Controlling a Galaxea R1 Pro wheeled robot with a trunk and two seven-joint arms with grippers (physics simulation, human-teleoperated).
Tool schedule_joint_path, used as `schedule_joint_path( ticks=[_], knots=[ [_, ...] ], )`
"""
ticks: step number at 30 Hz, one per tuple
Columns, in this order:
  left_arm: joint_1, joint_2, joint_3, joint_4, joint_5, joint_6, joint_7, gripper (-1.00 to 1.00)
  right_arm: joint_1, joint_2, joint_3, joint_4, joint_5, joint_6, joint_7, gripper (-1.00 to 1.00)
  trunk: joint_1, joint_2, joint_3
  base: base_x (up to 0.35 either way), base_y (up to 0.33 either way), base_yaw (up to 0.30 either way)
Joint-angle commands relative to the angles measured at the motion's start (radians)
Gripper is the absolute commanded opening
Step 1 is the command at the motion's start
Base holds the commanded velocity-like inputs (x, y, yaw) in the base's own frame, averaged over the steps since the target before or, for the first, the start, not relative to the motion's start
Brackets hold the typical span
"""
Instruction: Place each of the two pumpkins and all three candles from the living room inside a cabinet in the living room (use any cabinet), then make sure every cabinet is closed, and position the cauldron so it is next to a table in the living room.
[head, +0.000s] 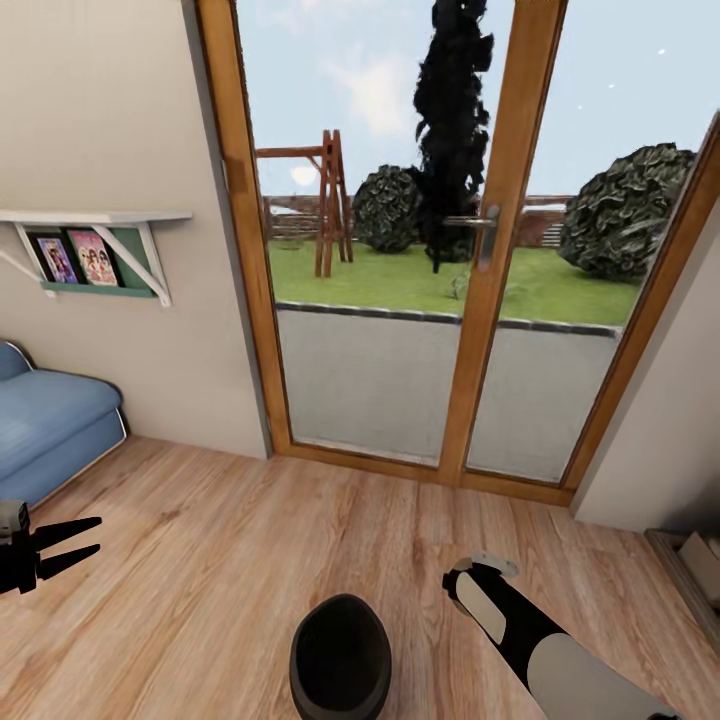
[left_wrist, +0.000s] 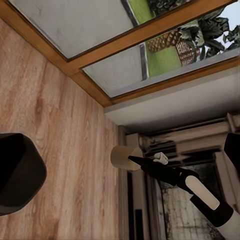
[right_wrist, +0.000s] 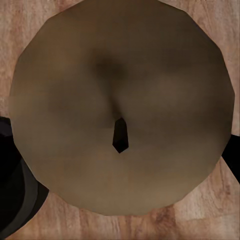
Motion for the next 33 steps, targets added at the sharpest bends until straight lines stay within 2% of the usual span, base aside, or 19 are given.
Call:
schedule_joint_path(
  ticks=[1, 33],
  knots=[
    [-0.001, 0.0, 0.0, 0.0, 0.001, 0.005, -0.002, 1.0, -0.001, -0.001, 0.006, -0.002, -0.004, 0.006, -0.006, -1.0, -0.004, 0.007, 0.002, 0.0, 0.0, 0.0],
    [-0.001, 0.001, 0.0, 0.0, -0.001, 0.005, -0.001, 1.0, -0.001, -0.001, 0.006, -0.002, -0.004, 0.006, 0.0, -1.0, -0.127, 0.231, 0.102, 0.0, 0.0, 0.0]
  ],
)
